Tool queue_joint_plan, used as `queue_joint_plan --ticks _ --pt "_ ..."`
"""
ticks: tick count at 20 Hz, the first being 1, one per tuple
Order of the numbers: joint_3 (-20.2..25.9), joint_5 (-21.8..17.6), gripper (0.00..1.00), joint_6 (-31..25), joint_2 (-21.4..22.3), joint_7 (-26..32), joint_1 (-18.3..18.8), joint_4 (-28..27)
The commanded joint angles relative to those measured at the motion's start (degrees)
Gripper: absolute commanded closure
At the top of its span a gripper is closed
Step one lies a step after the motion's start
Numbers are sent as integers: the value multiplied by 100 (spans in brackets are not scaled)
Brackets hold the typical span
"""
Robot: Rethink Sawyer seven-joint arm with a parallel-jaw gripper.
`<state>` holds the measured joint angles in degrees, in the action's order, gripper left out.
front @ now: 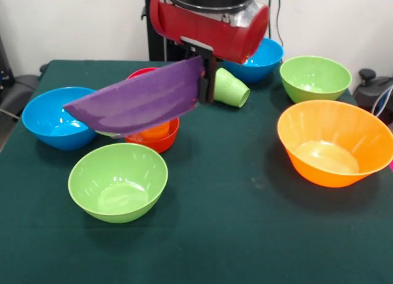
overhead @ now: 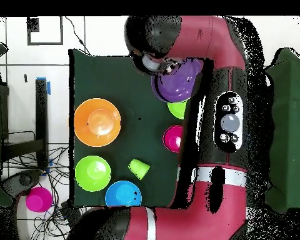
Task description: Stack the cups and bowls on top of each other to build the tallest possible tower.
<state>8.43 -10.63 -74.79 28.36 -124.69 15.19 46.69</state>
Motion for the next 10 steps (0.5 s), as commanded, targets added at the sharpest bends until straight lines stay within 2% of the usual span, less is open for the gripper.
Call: queue_joint_plan --ticks 1,10 --pt "-181 152 100 61 346 -759 -50 921" --pt "-335 538 100 1183 174 -1326 -164 1688"
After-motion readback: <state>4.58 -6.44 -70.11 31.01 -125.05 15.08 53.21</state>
